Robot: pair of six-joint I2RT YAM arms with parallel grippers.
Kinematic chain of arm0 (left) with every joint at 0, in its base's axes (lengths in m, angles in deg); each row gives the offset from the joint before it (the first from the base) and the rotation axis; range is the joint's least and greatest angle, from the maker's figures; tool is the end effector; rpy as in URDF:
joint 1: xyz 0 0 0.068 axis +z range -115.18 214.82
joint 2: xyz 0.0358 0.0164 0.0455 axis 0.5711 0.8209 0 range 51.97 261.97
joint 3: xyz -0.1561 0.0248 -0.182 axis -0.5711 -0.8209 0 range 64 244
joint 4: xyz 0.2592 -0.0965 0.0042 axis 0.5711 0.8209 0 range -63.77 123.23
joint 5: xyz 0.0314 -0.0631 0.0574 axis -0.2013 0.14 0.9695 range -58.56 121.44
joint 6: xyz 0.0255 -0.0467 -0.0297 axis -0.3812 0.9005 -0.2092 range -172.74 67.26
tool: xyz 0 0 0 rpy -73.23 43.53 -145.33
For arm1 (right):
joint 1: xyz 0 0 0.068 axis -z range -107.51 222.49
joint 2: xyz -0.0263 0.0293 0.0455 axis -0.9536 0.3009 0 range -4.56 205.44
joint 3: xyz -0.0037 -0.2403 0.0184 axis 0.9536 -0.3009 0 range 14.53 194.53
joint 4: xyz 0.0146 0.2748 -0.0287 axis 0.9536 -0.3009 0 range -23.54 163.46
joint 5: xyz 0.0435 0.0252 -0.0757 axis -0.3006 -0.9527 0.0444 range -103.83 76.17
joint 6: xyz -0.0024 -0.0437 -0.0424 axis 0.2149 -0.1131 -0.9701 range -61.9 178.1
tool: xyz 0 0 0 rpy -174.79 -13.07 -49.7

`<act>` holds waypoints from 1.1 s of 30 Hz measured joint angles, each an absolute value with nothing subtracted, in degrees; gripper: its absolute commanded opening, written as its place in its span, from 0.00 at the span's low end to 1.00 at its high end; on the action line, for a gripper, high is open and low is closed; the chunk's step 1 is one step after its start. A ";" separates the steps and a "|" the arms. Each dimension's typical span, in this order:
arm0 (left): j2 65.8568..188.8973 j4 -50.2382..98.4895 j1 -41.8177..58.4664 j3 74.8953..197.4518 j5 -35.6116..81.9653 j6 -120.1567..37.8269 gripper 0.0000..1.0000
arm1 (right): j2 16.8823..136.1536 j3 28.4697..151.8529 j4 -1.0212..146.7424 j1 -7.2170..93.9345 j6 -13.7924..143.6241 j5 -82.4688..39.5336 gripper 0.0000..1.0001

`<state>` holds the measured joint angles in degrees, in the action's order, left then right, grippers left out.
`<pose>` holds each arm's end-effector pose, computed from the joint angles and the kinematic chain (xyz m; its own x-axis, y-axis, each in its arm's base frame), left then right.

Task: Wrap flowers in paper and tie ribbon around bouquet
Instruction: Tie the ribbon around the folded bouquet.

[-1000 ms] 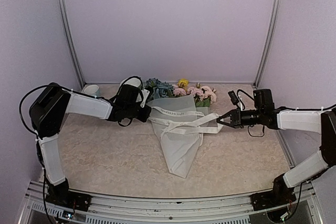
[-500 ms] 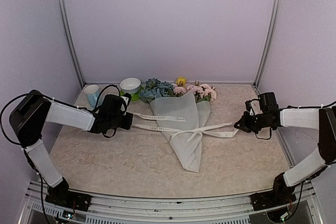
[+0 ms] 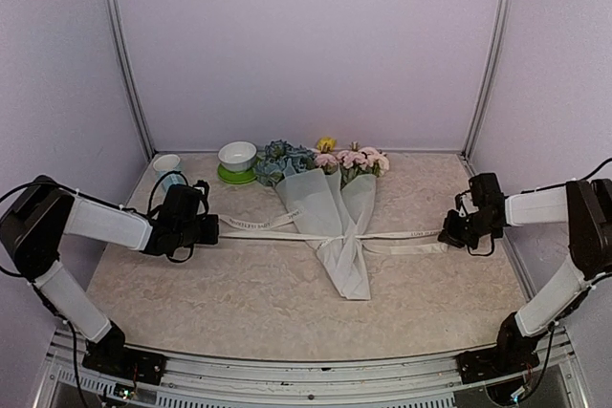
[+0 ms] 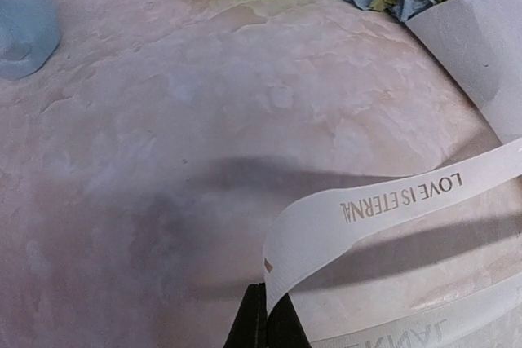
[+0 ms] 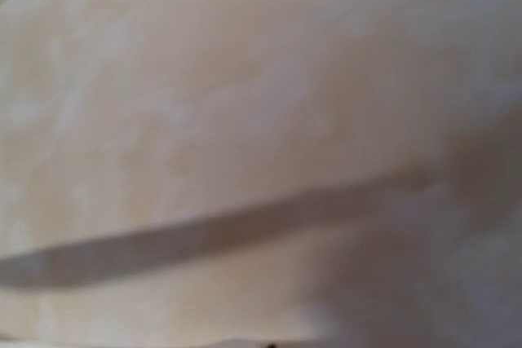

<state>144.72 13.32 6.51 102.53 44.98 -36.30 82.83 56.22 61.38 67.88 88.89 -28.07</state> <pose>0.2879 -0.1429 0.0894 -0.6441 0.0345 -0.7641 0.1293 0.9895 -0.0642 0.2960 0.0351 0.0993 -0.8312 0.4308 -0.3515 0.2524 0.8557 0.4517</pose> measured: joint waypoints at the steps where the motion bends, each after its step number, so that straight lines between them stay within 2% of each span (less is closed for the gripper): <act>1: 143.26 12.93 7.23 101.06 45.04 -35.23 0.00 | 83.60 56.18 61.88 68.78 88.95 -28.29 0.00; 14: 128.13 6.07 17.68 87.49 42.51 -24.43 0.00 | 84.84 49.73 70.32 77.31 90.13 -37.42 0.00; 33: 124.92 3.42 22.29 84.21 37.02 -18.79 0.00 | 82.15 47.67 68.48 83.38 88.67 -39.78 0.00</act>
<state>124.92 3.42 22.29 84.21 37.02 -18.79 82.15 47.67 68.48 83.38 88.67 -39.78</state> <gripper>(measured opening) 0.006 0.003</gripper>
